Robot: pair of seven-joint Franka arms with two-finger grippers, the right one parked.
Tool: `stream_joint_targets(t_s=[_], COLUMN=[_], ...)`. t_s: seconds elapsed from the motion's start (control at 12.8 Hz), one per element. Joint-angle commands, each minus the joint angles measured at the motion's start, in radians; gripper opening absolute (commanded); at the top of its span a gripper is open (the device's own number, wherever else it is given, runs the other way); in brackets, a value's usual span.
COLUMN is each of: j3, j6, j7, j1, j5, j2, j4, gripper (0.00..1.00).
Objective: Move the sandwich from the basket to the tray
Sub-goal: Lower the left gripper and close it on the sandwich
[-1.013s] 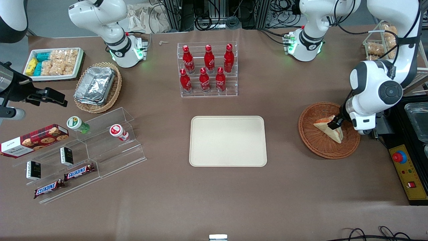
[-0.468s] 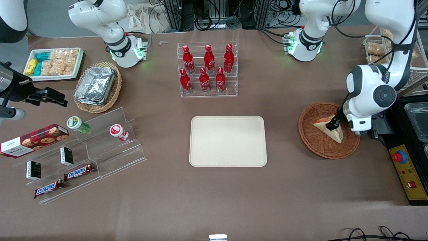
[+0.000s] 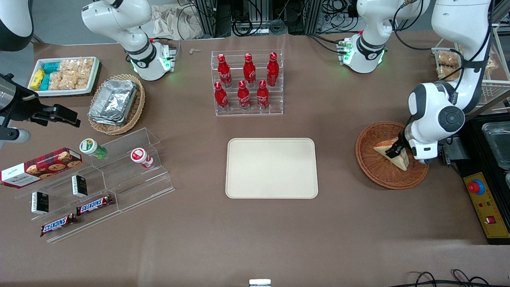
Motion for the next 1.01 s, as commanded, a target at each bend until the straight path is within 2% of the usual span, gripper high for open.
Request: stream_joint_targets(t_s=[0.0, 0.23, 0.31, 0.55, 0.78, 0.94], j3=[0.001, 0.001, 0.001, -0.006, -0.011, -0.028], j6=[0.073, 0.073, 0.073, 0.052, -0.129, -0.287], j7=[-0.038, -0.047, -0.047, -0.05, -0.021, 0.046], j1=[-0.001, 0.0, 0.0, -0.001, -0.001, -0.007], j5=[0.018, 0.018, 0.018, 0.018, 0.021, 0.021], j2=[0.005, 0.011, 0.005, -0.066, -0.194, -0.245], j4=[-0.022, -0.02, -0.017, -0.01, 0.023, 0.102], gripper=[0.77, 0.04, 0.0, 0.0, 0.0, 0.0])
